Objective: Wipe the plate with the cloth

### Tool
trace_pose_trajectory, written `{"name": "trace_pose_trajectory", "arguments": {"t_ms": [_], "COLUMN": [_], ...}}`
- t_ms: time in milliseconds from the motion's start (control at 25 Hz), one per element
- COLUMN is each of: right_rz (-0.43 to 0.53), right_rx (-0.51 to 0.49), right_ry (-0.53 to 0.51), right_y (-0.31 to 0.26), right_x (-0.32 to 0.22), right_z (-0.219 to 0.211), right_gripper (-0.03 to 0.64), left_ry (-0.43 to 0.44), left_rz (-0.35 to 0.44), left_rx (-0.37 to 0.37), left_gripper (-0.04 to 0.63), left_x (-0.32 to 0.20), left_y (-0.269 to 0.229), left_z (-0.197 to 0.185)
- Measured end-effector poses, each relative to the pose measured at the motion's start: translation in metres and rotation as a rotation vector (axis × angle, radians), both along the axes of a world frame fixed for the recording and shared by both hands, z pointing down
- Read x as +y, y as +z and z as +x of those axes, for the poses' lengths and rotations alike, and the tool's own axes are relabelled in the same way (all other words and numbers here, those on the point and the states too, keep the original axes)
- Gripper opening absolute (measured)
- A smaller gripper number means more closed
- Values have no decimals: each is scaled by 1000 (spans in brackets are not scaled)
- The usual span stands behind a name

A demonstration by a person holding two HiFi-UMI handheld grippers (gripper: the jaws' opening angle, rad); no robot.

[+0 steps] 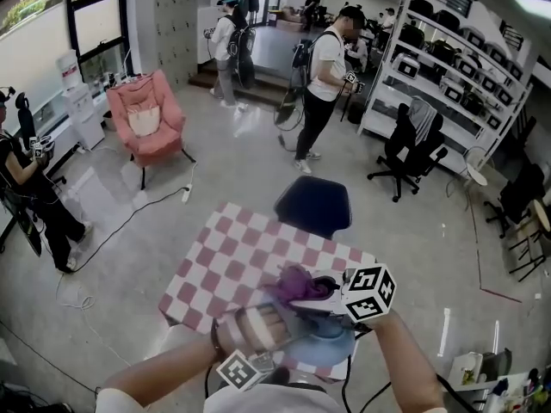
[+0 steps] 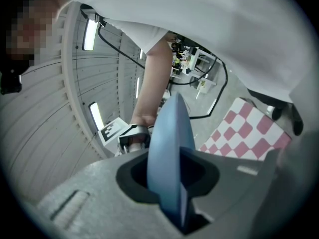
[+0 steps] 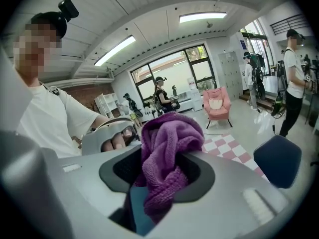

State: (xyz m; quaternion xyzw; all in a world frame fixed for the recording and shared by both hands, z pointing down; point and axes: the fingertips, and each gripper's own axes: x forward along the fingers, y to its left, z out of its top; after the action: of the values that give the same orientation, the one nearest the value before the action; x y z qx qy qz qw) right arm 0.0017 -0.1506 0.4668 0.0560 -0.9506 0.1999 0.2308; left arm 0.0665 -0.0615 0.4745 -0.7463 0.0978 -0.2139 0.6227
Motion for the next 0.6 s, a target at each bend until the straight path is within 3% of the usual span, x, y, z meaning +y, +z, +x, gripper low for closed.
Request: {"name": "trace_pose_trajectory", "arguments": {"t_ms": [400,600], "right_rz": [-19,-82], "right_rx": [74,6], "right_ry": [117,181], "right_y": [29,35], "right_x": [-33,-47], "right_z": [38,62], "right_gripper": [170,170], "left_ry": [-8,-23], "left_rz": [20,45], "left_rx": [10,32], "left_gripper": [78,78], "left_x": [-13,-15], "left_y": [-6,-13], "left_z": [-11,-17]}}
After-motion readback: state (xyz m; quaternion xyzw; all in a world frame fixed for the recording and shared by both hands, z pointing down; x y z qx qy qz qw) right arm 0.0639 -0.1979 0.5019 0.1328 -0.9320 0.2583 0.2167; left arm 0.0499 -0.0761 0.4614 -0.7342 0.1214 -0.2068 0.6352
